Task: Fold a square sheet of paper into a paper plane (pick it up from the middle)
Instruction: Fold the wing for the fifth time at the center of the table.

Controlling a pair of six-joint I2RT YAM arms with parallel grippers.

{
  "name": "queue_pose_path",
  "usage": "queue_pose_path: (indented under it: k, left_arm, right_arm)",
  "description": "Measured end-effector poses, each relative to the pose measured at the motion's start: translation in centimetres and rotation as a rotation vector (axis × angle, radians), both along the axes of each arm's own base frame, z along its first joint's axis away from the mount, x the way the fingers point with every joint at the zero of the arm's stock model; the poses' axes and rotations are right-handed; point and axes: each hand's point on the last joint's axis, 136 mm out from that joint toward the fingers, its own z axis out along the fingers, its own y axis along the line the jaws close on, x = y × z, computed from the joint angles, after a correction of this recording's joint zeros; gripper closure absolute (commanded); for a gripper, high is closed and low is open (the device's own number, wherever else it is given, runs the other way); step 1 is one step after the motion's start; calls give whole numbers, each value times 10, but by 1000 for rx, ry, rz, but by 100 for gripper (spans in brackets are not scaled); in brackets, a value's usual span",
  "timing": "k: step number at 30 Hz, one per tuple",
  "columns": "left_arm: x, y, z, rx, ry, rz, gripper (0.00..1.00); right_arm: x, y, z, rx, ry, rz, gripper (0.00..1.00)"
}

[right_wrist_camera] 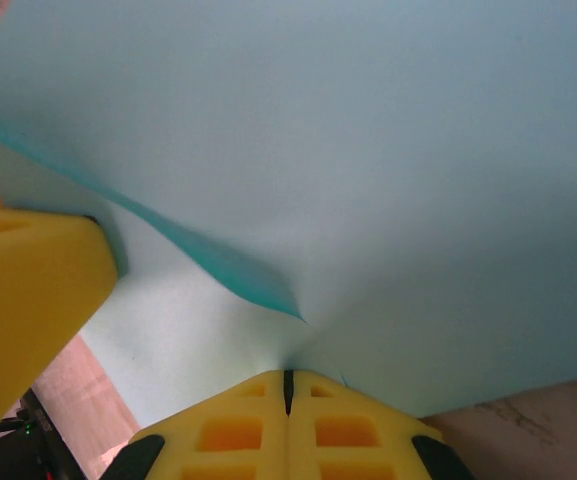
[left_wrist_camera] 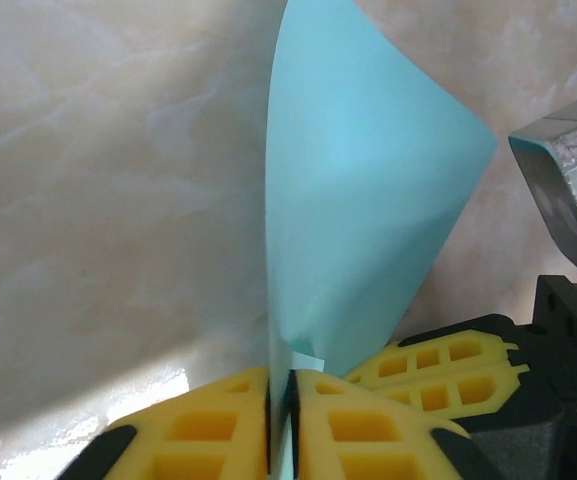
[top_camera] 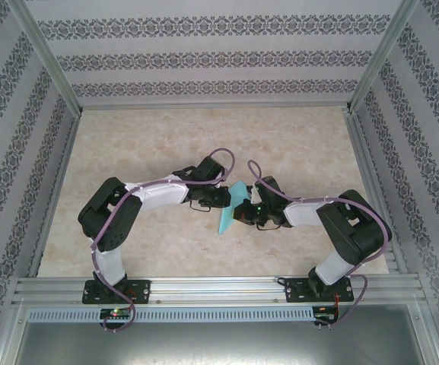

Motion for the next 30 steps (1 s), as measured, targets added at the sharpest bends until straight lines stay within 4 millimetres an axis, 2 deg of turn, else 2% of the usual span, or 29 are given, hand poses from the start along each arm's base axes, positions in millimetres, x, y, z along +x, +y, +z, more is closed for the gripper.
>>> queue_pose_path:
  k: [4, 9, 17, 24, 27, 30]
  left_arm:
    - [-2, 1, -1, 9, 1, -10, 68]
    - [-13, 4, -4, -6, 25, -21, 65]
    - [-29, 9, -7, -28, 59, -31, 66]
    - [-34, 10, -6, -44, 70, -30, 79]
    - [-34, 10, -6, -46, 68, -32, 79]
    - [-34, 11, -7, -38, 64, -31, 72]
  right_arm:
    - [1, -1, 0, 0, 0, -4, 98]
    - [2, -3, 0, 2, 1, -9, 98]
    - [4, -4, 0, 2, 2, -15, 98]
    - [4, -4, 0, 2, 2, -15, 98]
    - [4, -4, 0, 2, 2, -15, 98]
    - [4, -4, 0, 2, 2, -15, 98]
